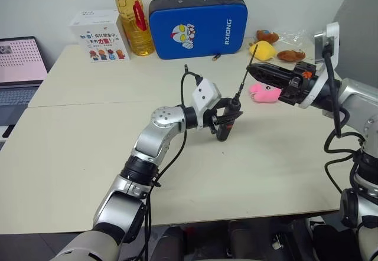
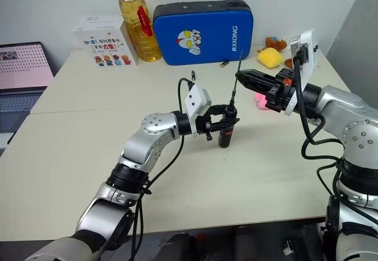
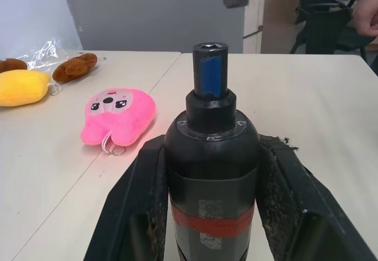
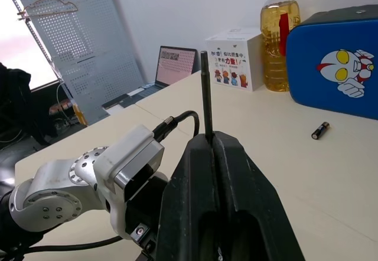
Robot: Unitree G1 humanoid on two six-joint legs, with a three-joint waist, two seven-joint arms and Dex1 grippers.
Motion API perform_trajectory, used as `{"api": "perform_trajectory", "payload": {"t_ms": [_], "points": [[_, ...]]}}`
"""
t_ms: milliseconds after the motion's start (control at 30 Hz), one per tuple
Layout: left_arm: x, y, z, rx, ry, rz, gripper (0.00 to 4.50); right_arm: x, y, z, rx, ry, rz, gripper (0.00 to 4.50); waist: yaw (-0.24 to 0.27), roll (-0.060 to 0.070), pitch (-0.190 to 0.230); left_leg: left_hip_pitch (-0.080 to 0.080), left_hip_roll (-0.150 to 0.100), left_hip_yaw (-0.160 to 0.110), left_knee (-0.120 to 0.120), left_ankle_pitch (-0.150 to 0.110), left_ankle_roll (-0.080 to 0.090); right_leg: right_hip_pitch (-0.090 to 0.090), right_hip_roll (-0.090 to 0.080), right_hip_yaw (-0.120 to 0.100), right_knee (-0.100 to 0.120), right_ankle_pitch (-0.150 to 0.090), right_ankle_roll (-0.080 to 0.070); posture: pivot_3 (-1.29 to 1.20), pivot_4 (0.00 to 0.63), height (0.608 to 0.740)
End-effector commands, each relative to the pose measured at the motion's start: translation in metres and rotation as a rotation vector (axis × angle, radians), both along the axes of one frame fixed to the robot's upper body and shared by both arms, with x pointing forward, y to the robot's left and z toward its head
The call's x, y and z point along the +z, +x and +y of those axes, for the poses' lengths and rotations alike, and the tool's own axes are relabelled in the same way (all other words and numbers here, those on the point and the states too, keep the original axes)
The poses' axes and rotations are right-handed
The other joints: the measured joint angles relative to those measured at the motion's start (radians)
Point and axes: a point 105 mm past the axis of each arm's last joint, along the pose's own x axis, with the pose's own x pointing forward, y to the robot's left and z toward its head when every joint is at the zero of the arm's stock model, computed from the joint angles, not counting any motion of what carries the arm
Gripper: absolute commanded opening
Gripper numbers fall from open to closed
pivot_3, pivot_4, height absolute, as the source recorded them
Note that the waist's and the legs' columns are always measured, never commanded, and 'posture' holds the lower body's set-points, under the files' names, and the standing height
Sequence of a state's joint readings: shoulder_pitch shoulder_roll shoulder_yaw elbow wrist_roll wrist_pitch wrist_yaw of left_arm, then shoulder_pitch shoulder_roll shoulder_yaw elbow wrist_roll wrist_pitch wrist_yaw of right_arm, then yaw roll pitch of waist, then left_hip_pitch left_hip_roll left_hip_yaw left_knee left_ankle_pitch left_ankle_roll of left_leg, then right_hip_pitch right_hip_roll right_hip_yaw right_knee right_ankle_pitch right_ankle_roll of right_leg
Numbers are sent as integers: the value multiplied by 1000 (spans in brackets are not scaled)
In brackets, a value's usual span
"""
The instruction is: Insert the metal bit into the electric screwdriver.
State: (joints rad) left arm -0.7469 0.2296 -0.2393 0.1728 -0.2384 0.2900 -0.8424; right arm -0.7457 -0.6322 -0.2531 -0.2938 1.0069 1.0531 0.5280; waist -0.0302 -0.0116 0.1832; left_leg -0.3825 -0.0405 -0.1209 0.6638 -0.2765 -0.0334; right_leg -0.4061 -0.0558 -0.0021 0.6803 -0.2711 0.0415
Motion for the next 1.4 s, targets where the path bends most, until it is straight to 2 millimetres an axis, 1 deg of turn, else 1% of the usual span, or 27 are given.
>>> {"api": "perform_trajectory", "payload": {"t_ms": [33,267,633,1400], "points": [[2,11,14,71,29,-27,1681,12,-5,3,6,16,-65,0,0,0,0,0,0,0,0,0,0,0,0,0,0,0,0,0,150,740],[3,11,14,69,30,-27,1681,7,-2,4,-2,12,-60,0,0,0,0,0,0,0,0,0,0,0,0,0,0,0,0,0,150,740],[4,10,13,64,32,-34,1681,-1,0,0,-23,-5,-46,0,0,0,0,0,0,0,0,0,0,0,0,0,0,0,0,0,150,740],[4,5,10,47,29,-40,1681,-5,11,-2,-64,1,-36,0,0,0,0,0,0,0,0,0,0,0,0,0,0,0,0,0,150,740]]}}
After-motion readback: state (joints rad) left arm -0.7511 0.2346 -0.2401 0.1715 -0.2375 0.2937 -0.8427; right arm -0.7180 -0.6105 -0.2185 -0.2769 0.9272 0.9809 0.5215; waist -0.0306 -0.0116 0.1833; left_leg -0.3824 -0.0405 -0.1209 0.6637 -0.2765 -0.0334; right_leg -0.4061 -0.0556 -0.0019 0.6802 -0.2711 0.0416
